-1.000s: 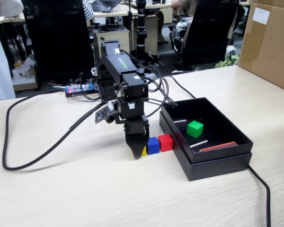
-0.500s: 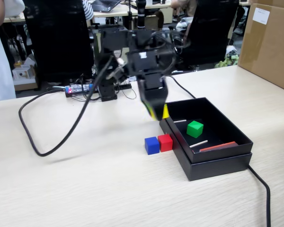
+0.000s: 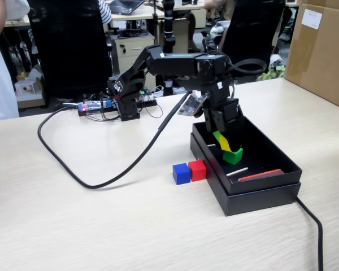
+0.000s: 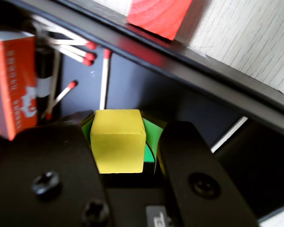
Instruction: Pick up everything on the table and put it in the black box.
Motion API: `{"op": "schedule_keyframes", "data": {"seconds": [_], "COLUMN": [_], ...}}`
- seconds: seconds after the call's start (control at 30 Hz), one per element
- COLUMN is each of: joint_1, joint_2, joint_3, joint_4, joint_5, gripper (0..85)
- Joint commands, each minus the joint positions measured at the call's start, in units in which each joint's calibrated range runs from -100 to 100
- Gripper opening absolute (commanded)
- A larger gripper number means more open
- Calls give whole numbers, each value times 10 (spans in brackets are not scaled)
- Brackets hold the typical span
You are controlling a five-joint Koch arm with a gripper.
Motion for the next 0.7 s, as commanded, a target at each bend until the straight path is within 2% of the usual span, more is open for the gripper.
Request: {"op": "schedule_keyframes", "data": {"seconds": [0.0, 0.33, 0.43, 0.57, 0.63, 0.67], "joint_1": [2, -2, -3, -5, -5, -4], "joint_2": [1, 54, 64, 61, 24, -22], "joint_3": [44, 44, 42, 41, 27, 9], "joint_4": [-2, -15, -34, -39, -39, -39], "joint_5": [7, 8, 8, 7, 7, 7], "gripper": [76, 80, 214, 318, 412, 420]}}
